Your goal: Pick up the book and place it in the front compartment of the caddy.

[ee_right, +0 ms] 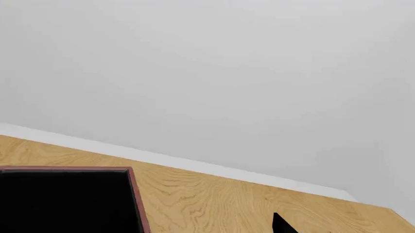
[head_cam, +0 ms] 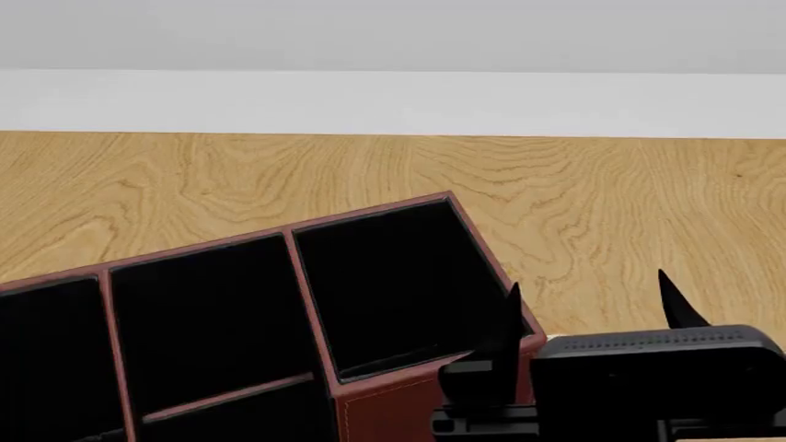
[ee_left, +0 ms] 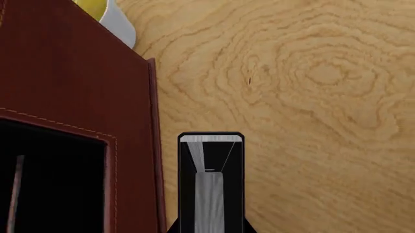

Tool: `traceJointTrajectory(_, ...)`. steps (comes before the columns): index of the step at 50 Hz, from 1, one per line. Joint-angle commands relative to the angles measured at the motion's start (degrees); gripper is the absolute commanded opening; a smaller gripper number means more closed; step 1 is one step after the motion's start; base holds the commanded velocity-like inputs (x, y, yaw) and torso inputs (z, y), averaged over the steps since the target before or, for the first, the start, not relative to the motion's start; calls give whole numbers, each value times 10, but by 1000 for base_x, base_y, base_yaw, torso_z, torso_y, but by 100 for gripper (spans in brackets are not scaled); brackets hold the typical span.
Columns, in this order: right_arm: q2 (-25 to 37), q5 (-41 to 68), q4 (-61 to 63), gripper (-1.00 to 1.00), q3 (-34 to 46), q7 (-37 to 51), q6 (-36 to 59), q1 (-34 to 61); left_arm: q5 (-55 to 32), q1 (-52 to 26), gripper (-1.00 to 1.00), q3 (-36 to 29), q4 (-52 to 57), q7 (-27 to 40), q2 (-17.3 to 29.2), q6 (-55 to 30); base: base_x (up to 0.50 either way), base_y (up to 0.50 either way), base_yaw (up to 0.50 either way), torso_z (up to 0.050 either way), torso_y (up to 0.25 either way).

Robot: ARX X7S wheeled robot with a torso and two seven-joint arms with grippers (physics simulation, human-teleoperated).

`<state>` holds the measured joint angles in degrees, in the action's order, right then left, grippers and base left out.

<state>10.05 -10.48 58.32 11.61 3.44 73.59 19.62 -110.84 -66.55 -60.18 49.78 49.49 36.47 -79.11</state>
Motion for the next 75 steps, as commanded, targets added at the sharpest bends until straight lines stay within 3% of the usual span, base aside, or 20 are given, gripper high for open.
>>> traceJointTrajectory(1, -2, -1, -6, 100, 1, -1, -9, -5, -118, -93, -100, -38, 13, 109, 0, 45, 0, 0, 0, 0, 0)
traceJointTrajectory(30, -4, -2, -3, 100, 1, 0, -7, 1, -249, -231, -100, -89, 43, 211, 19, 105, 0, 0, 0, 0, 1)
traceJointTrajectory(47, -4, -6, 0, 100, 11, -3, 13, 23, -294, -303, -100, -84, 40, 212, 48, 86, 0, 0, 0, 0, 1)
traceJointTrajectory(57, -6, -13, 9, 100, 14, -7, 25, 27, -273, -306, -100, -50, 13, 170, 72, 38, 0, 0, 0, 0, 0)
traceJointTrajectory(75, -10, -18, 0, 100, 9, -12, 8, 15, -262, -361, -100, -45, -36, 138, 55, -31, 0, 0, 0, 0, 1)
